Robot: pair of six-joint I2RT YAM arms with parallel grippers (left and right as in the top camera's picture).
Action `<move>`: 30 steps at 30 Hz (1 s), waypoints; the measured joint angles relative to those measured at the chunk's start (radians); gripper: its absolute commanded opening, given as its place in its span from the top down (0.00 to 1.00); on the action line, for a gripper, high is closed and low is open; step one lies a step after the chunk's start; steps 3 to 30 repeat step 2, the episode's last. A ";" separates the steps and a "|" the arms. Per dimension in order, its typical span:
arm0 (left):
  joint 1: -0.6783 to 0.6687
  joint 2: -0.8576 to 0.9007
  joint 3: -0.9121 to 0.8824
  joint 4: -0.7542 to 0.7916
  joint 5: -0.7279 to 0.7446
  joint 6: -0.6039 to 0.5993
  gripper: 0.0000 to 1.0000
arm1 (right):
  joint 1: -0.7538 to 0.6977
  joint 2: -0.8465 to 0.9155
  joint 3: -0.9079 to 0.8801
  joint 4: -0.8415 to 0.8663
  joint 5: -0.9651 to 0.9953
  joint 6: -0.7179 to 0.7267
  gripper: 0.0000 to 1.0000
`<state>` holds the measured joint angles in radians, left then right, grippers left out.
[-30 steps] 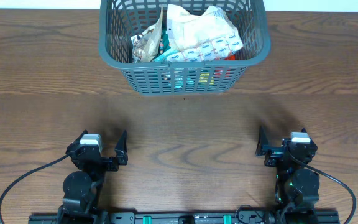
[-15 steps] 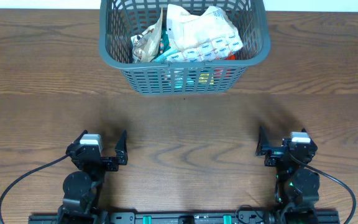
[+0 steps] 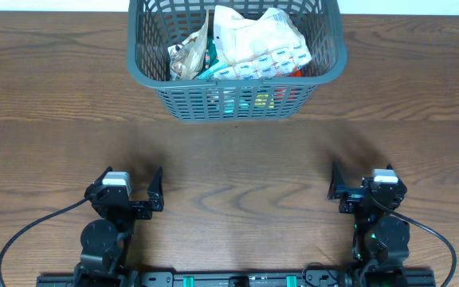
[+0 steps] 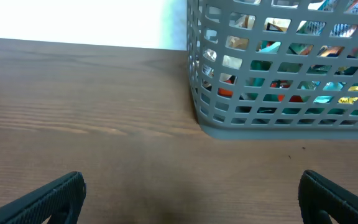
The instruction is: Pack container
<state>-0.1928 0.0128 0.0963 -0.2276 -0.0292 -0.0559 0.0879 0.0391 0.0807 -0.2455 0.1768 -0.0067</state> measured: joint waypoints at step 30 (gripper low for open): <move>0.000 0.000 0.000 0.000 0.000 0.000 0.01 | 0.000 0.000 0.000 0.000 0.000 0.000 0.01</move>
